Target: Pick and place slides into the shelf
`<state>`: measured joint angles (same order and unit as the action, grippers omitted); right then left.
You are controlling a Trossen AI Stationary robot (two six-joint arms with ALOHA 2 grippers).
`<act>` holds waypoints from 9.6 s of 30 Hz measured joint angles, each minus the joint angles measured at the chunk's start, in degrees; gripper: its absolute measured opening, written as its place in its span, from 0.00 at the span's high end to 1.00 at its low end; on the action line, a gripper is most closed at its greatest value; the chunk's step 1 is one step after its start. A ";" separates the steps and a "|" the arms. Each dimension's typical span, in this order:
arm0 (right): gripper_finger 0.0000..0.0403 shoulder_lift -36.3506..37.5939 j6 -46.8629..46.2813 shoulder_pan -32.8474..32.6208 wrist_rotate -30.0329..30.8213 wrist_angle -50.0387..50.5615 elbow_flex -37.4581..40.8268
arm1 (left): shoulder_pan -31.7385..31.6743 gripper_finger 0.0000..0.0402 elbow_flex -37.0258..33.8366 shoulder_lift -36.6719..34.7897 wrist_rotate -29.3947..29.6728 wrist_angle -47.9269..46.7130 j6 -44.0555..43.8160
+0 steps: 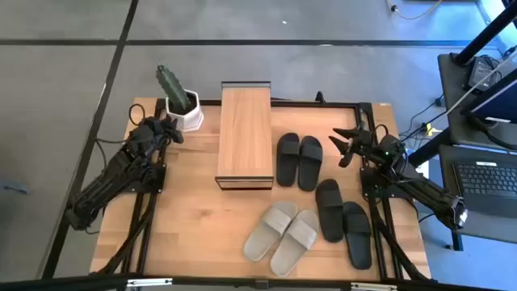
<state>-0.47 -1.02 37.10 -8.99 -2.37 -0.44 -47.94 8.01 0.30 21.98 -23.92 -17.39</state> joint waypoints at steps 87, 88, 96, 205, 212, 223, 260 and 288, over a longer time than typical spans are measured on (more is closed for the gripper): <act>0.59 -0.01 0.00 0.00 0.00 0.00 0.02 | 0.00 0.63 -0.02 0.00 0.00 0.00 0.00; 0.59 -0.02 0.00 0.00 0.00 0.00 0.01 | 0.01 0.63 0.00 0.00 0.00 0.00 0.00; 0.59 0.00 0.00 0.00 0.00 0.00 0.02 | 0.01 0.63 -0.01 0.00 0.00 0.00 0.00; 0.59 0.00 -3.19 0.00 0.02 -0.01 0.00 | 0.00 0.63 0.00 0.00 0.00 0.00 0.00; 0.59 -0.02 -3.27 0.00 0.00 0.00 0.02 | 0.02 0.63 -0.02 0.02 0.00 0.00 0.00; 0.59 -0.07 -0.50 -1.41 -5.57 -1.87 -0.11 | 0.01 0.63 -0.01 0.02 0.00 0.00 0.00; 0.59 -15.15 6.47 -4.83 -3.48 -2.43 -7.65 | 0.02 0.63 0.00 0.00 0.13 0.00 0.00; 0.59 -29.26 5.67 -6.09 -5.58 0.72 -10.80 | 0.01 0.63 -0.02 0.02 1.39 0.48 0.02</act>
<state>-29.73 4.65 31.01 -14.57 -1.65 -11.25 -47.93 7.99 0.31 23.37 -23.44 -17.37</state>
